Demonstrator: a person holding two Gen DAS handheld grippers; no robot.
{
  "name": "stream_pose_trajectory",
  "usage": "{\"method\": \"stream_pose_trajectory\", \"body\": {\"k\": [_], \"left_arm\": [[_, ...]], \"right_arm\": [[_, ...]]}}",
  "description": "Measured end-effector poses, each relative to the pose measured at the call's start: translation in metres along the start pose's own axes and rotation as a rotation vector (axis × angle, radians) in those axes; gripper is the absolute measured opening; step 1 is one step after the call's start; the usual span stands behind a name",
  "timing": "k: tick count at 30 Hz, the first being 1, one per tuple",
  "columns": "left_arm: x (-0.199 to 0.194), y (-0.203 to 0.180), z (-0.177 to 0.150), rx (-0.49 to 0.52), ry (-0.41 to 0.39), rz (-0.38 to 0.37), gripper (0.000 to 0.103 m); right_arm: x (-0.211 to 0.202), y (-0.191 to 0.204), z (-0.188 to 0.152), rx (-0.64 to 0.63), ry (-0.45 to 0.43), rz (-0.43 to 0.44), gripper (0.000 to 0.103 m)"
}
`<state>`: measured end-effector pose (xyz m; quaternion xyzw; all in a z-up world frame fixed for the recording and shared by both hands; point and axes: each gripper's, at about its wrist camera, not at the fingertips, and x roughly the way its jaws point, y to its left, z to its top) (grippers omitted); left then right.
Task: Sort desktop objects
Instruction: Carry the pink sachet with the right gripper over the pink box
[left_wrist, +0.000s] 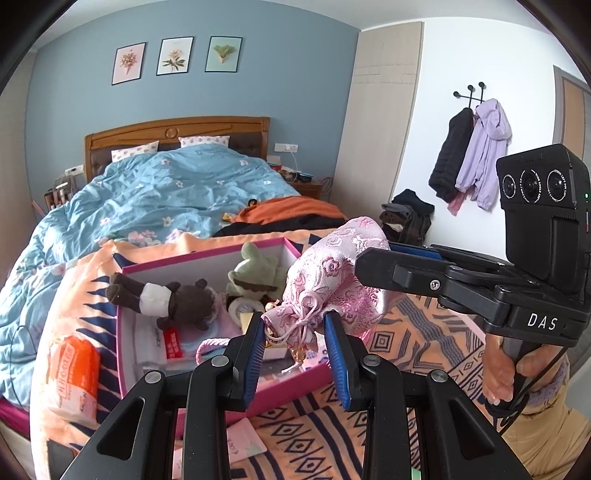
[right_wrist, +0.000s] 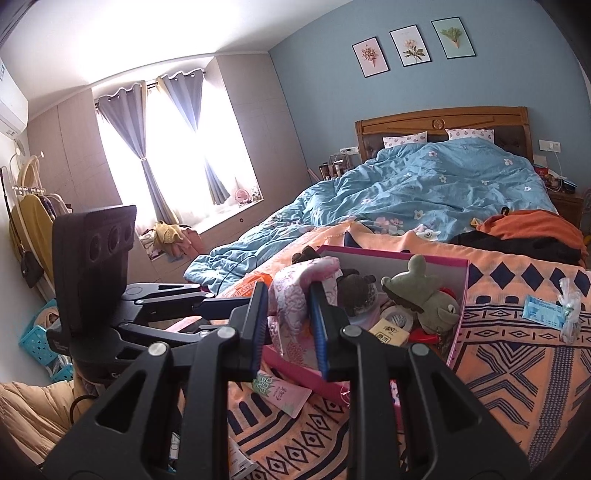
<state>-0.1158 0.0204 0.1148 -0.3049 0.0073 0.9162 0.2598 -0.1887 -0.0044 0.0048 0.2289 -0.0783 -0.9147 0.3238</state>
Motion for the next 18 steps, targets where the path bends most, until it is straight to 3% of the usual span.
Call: {"method": "stream_pose_trajectory", "body": {"k": [18], "left_arm": [[0.034, 0.011, 0.009, -0.036, 0.02, 0.002, 0.032]], "right_arm": [[0.026, -0.038, 0.005, 0.029, 0.028, -0.011, 0.026]]}}
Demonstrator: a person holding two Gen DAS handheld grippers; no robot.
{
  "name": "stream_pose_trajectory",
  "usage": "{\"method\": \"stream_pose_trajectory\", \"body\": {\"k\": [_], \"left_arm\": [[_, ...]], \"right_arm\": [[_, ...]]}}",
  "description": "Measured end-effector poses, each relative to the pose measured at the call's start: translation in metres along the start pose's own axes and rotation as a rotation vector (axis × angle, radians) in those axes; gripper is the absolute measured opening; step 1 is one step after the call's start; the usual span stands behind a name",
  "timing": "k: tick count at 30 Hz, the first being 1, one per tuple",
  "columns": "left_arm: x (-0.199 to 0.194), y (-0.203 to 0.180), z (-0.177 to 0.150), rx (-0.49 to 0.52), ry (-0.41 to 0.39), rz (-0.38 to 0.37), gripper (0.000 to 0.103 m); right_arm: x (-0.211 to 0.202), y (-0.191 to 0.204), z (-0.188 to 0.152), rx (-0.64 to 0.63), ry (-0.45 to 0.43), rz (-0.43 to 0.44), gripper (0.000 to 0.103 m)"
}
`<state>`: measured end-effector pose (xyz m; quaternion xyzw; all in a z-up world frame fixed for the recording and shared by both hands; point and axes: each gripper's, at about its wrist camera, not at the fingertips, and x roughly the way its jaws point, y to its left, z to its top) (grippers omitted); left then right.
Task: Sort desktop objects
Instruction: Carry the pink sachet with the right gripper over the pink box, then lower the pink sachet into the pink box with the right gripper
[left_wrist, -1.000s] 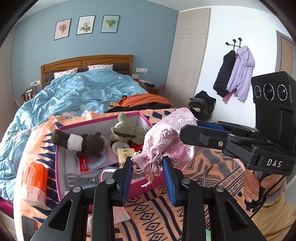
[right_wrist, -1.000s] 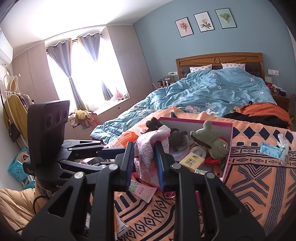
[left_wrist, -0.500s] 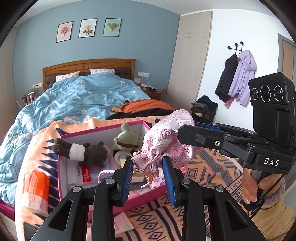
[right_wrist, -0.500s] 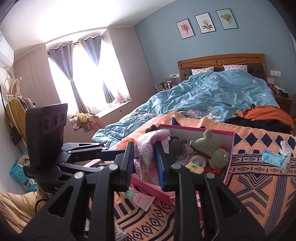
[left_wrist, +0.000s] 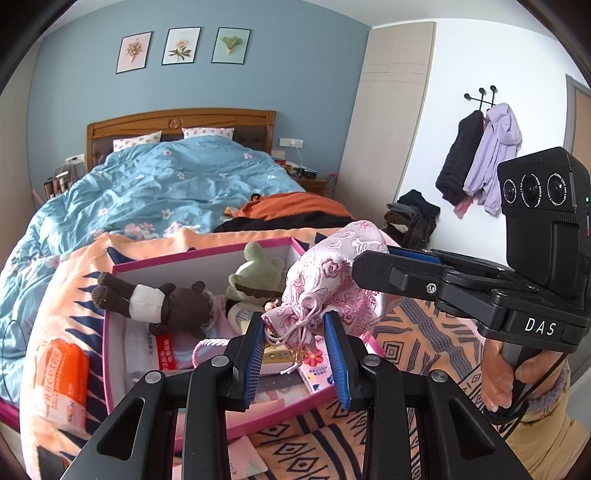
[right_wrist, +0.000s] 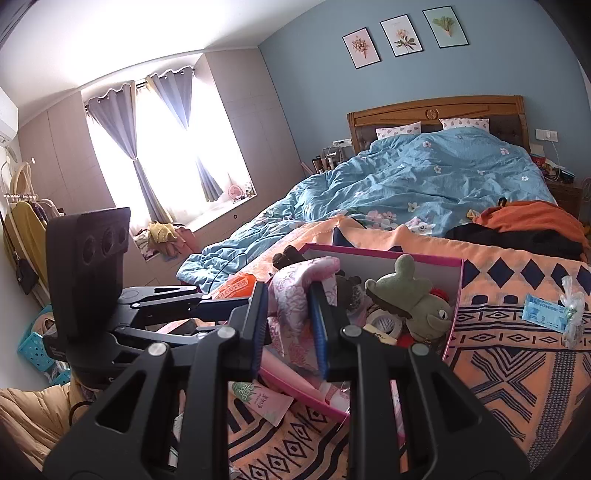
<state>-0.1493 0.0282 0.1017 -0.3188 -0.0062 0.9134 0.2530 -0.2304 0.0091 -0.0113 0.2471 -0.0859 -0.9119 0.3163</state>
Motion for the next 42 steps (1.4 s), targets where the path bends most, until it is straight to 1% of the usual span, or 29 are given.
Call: {"method": "stream_pose_trajectory", "body": {"k": [9, 19, 37, 42], "left_arm": [[0.019, 0.002, 0.003, -0.012, 0.008, 0.006, 0.032], [0.04, 0.003, 0.002, -0.014, 0.035, 0.005, 0.032], [0.064, 0.005, -0.003, -0.026, 0.072, 0.003, 0.032], [0.075, 0.008, -0.005, -0.04, 0.094, 0.004, 0.032]], "right_arm": [[0.011, -0.021, 0.0, 0.031, 0.013, 0.005, 0.026], [0.021, -0.045, -0.005, 0.07, 0.027, -0.001, 0.026], [0.036, -0.069, -0.017, 0.119, 0.065, -0.021, 0.026], [0.042, -0.075, -0.021, 0.133, 0.08, -0.033, 0.026]]}}
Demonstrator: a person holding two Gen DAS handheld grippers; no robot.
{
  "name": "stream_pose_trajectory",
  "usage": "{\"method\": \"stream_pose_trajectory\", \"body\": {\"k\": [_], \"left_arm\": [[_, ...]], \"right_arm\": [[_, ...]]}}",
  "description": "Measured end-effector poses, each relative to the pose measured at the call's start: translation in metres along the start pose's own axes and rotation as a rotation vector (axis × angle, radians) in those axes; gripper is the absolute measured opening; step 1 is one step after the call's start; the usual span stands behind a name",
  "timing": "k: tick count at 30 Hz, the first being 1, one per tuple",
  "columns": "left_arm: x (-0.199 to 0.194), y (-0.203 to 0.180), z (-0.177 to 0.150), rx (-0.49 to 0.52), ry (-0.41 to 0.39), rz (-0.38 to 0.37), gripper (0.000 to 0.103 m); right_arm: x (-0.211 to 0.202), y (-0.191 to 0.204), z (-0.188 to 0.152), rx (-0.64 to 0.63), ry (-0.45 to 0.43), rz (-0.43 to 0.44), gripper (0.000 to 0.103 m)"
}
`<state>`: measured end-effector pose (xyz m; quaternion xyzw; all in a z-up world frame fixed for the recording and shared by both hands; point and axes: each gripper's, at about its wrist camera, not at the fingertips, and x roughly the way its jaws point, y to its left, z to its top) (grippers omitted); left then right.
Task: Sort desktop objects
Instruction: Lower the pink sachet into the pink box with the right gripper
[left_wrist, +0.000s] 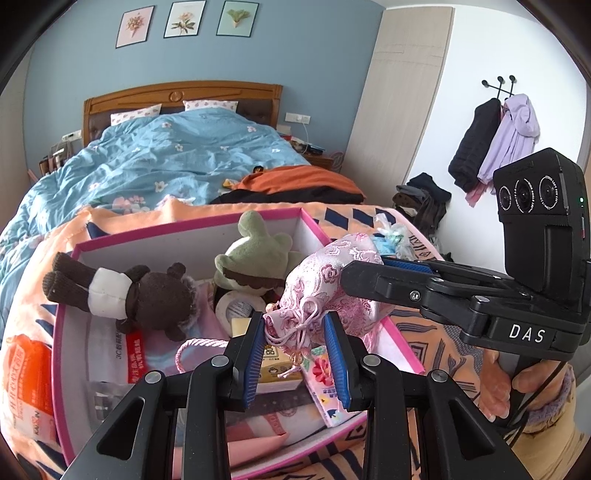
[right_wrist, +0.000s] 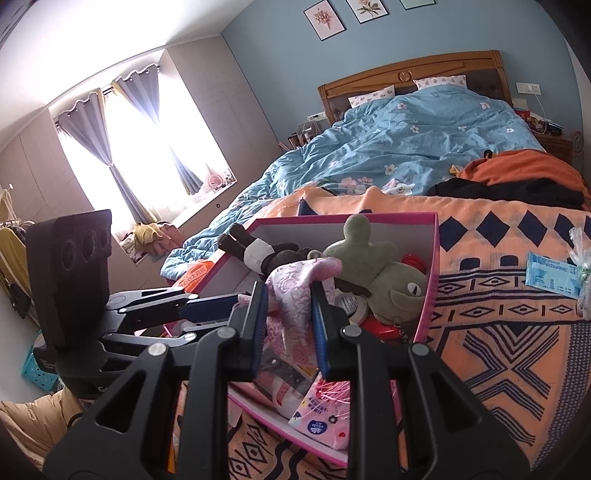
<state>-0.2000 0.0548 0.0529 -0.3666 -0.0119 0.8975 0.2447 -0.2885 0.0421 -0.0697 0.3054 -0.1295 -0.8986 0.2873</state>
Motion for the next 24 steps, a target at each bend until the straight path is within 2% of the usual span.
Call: {"method": "stream_pose_trajectory", "body": {"k": [12, 24], "left_arm": [[0.031, 0.005, -0.007, -0.015, 0.065, 0.006, 0.032], [0.044, 0.003, -0.01, -0.009, 0.099, 0.008, 0.032]], "right_arm": [[0.022, -0.02, -0.007, 0.033, 0.052, -0.046, 0.026], [0.03, -0.03, -0.015, 0.047, 0.086, -0.097, 0.026]]}}
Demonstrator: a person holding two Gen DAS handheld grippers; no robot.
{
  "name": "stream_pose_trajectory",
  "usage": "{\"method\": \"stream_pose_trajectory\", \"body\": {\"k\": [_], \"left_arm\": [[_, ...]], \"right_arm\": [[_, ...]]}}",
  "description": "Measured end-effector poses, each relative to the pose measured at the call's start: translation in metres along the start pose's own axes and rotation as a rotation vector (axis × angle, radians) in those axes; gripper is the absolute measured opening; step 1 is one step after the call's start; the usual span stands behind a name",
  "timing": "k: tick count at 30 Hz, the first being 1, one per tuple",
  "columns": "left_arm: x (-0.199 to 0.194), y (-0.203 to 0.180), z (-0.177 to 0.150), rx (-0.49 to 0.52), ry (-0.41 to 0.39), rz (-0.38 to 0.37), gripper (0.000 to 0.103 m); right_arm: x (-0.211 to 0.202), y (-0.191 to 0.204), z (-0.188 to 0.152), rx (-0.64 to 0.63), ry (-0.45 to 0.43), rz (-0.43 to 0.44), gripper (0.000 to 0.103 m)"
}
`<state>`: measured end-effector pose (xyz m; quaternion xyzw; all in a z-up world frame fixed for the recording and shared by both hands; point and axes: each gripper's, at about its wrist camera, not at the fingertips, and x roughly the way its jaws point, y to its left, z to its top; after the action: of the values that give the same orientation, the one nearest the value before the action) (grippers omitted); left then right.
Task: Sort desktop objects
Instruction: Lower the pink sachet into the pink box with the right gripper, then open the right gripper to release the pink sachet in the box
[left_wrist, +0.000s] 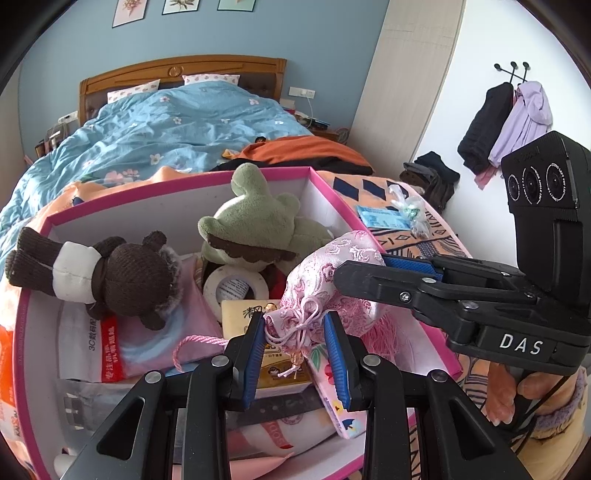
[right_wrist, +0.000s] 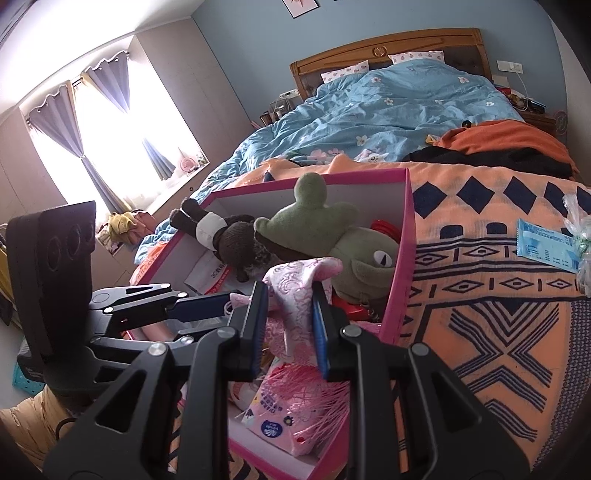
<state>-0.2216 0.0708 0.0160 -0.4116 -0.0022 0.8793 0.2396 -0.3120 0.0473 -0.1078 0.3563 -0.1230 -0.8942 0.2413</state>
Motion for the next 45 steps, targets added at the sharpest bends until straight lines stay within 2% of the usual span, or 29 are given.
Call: {"method": "stream_pose_trajectory", "body": {"k": [11, 17, 27, 33, 39, 45], "left_arm": [[0.011, -0.001, 0.001, 0.007, 0.028, 0.018, 0.032], [0.012, 0.0, 0.0, 0.002, 0.032, 0.023, 0.032], [0.009, 0.006, -0.003, 0.009, 0.021, 0.018, 0.033], [0.001, 0.011, -0.009, -0.001, 0.014, 0.014, 0.04], [-0.016, 0.018, -0.016, -0.019, -0.016, 0.012, 0.04], [-0.053, 0.012, -0.027, -0.002, -0.08, 0.023, 0.047]], "right_arm": [[0.011, 0.002, -0.004, -0.028, 0.035, -0.113, 0.026], [0.012, 0.01, -0.005, -0.081, 0.041, -0.218, 0.026], [0.003, 0.03, -0.011, -0.188, -0.009, -0.329, 0.027], [0.01, 0.035, -0.011, -0.219, 0.004, -0.329, 0.027], [0.021, 0.031, -0.013, -0.211, 0.038, -0.355, 0.027], [-0.001, 0.031, -0.019, -0.176, 0.001, -0.316, 0.027]]}}
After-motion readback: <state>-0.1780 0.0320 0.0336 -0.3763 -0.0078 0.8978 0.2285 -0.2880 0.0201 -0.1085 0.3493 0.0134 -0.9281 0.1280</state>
